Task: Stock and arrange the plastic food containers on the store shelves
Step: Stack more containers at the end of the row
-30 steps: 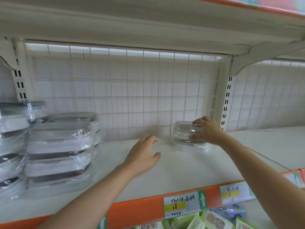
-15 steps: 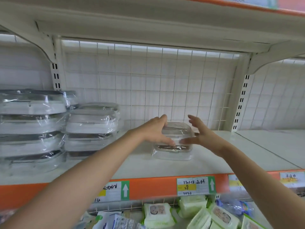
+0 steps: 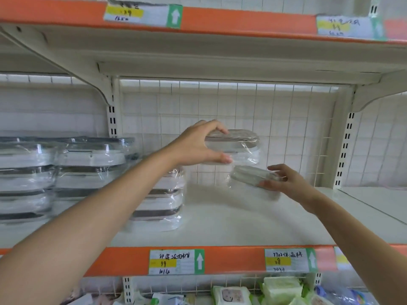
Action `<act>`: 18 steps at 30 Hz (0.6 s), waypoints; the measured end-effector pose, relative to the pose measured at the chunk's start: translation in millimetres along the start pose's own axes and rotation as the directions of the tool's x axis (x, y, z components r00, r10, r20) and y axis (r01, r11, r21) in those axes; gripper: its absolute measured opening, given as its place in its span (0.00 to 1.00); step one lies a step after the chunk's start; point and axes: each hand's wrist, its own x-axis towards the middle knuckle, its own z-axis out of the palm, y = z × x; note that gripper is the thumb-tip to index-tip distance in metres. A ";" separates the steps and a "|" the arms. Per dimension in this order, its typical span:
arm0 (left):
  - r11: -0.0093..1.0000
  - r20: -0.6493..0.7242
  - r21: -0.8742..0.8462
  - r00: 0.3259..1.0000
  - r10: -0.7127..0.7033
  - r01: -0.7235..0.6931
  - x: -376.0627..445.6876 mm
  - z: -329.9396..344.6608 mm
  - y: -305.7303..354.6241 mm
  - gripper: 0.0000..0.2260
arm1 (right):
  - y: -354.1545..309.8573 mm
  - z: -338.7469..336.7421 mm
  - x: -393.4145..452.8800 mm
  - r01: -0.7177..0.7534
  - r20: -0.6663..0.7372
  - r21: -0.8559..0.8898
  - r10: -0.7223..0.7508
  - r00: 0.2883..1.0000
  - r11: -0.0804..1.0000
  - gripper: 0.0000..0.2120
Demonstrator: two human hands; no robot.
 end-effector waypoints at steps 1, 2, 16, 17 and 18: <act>1.000 -0.008 0.020 1.000 -0.016 0.017 -4.4 -12.8 -4.4 0.24 | -4.0 2.1 3.2 0.009 -0.019 0.010 -0.009 1.000 1.000 0.27; 0.998 -0.014 0.045 0.999 -0.036 0.037 -9.5 -25.0 -9.9 0.24 | -8.4 4.9 6.3 0.016 -0.032 0.021 -0.016 0.999 1.000 0.28; 0.851 0.179 0.493 0.937 -0.302 0.180 -54.3 -102.9 -77.9 0.28 | -87.3 86.5 61.9 0.147 -0.066 0.171 -0.137 0.988 0.974 0.25; 0.845 0.162 0.505 0.942 -0.294 0.177 -55.1 -103.2 -78.6 0.29 | -93.0 93.6 65.2 0.157 -0.054 0.178 -0.150 0.987 0.971 0.24; 0.843 0.144 0.508 0.948 -0.283 0.174 -55.7 -102.9 -79.3 0.29 | -98.7 100.5 68.8 0.170 -0.049 0.184 -0.164 0.985 0.968 0.24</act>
